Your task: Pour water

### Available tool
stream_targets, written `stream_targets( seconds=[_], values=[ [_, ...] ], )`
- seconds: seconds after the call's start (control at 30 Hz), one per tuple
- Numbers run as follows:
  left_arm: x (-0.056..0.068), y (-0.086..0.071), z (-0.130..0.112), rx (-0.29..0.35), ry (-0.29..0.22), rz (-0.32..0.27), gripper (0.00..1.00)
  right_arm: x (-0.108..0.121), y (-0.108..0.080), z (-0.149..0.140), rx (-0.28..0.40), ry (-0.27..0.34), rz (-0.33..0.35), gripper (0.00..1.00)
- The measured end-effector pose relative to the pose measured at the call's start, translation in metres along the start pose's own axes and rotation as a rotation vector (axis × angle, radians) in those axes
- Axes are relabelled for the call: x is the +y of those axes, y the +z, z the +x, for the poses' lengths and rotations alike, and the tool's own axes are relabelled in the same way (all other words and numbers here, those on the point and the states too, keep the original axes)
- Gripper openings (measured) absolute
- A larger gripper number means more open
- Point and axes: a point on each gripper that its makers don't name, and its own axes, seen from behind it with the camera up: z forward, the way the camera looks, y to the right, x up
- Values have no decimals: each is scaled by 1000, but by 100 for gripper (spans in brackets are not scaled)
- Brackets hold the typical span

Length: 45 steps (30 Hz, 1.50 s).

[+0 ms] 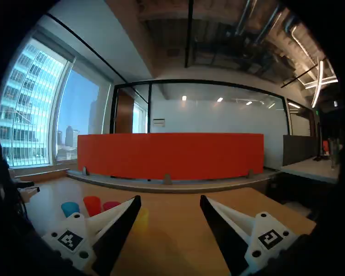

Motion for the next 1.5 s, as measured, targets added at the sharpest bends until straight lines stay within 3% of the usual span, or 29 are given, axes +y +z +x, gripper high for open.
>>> stream_targets(
  seconds=[0.7, 1.0, 1.2, 1.5],
  values=[
    [0, 0, 0, 0, 0, 0, 89, 2, -4, -10, 29, -49, 8, 99],
    [0, 0, 0, 0, 0, 0, 88, -4, 6, -29, -3, -47, -7, 99],
    [0, 0, 1, 0, 0, 0, 88, -13, 7, -34, 16, -53, -3, 99],
    [0, 0, 1, 0, 0, 0, 89, -9, 12, -44, 5, -19, -29, 99]
  ],
)
